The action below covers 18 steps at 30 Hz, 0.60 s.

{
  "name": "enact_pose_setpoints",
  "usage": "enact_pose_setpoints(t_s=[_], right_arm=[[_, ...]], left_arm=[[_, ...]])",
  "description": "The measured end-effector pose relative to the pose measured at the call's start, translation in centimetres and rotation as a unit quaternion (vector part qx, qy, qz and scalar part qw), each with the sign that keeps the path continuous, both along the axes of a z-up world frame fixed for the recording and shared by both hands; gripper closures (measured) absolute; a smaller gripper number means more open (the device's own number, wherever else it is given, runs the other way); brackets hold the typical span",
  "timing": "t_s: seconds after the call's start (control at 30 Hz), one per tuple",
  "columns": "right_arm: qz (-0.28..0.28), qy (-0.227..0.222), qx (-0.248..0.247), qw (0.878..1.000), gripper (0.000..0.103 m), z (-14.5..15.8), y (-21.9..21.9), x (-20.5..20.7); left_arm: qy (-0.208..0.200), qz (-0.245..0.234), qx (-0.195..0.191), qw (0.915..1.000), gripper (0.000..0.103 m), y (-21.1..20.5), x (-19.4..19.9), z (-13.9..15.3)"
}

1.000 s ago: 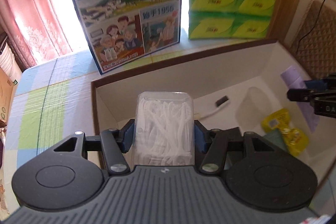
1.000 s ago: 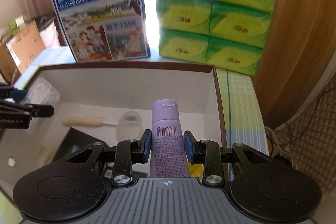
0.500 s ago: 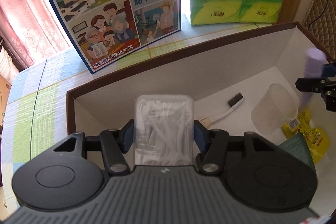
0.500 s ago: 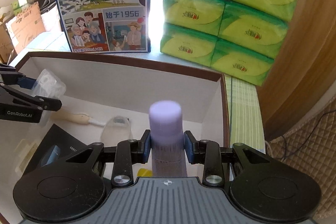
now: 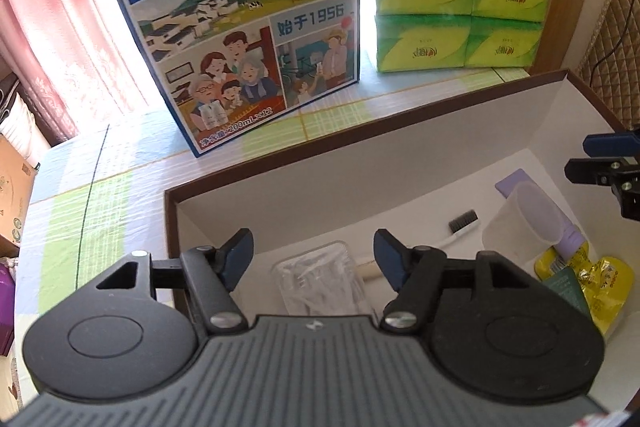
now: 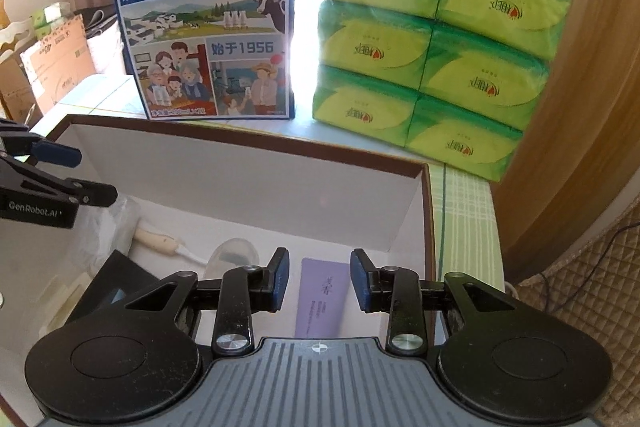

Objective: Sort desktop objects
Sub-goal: 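Lower the floss box and purple tube into the box and open both tools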

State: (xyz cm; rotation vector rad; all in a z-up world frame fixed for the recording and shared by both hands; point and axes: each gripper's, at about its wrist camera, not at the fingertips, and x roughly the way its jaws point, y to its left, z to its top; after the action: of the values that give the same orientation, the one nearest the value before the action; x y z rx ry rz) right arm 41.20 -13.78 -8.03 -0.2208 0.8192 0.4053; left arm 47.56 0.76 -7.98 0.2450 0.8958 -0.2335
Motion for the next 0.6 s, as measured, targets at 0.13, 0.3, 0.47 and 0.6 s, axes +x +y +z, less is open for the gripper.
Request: enact_pose_setpoints(t_s=[0.13, 0.3, 0.47, 0.6], right_arm=[[-0.002, -0.003, 0.01, 1.0, 0.057, 0.3, -0.3, -1.0], [-0.005, -0.004, 0.027, 1.0, 0.045, 1.1, -0.3, -2.1], [-0.013, -0.011, 0.039, 0.999, 0.031, 2.0, -0.6, -3.3], [-0.021, -0.02, 0.046, 0.999, 0.012, 2.9, -0.8, -4.5]], left_arm=[[-0.007, 0.002, -0.002, 1.0, 0.036, 0.3, -0.7, 0.8], [-0.021, 0.001, -0.008, 0.9998, 0.028, 0.2, -1.9, 2.0], [-0.028, -0.001, -0.019, 0.9994, 0.025, 0.1, -3.4, 3.1], [-0.036, 0.001, -0.03, 0.9989, 0.018, 0.2, -4.8, 4.2]])
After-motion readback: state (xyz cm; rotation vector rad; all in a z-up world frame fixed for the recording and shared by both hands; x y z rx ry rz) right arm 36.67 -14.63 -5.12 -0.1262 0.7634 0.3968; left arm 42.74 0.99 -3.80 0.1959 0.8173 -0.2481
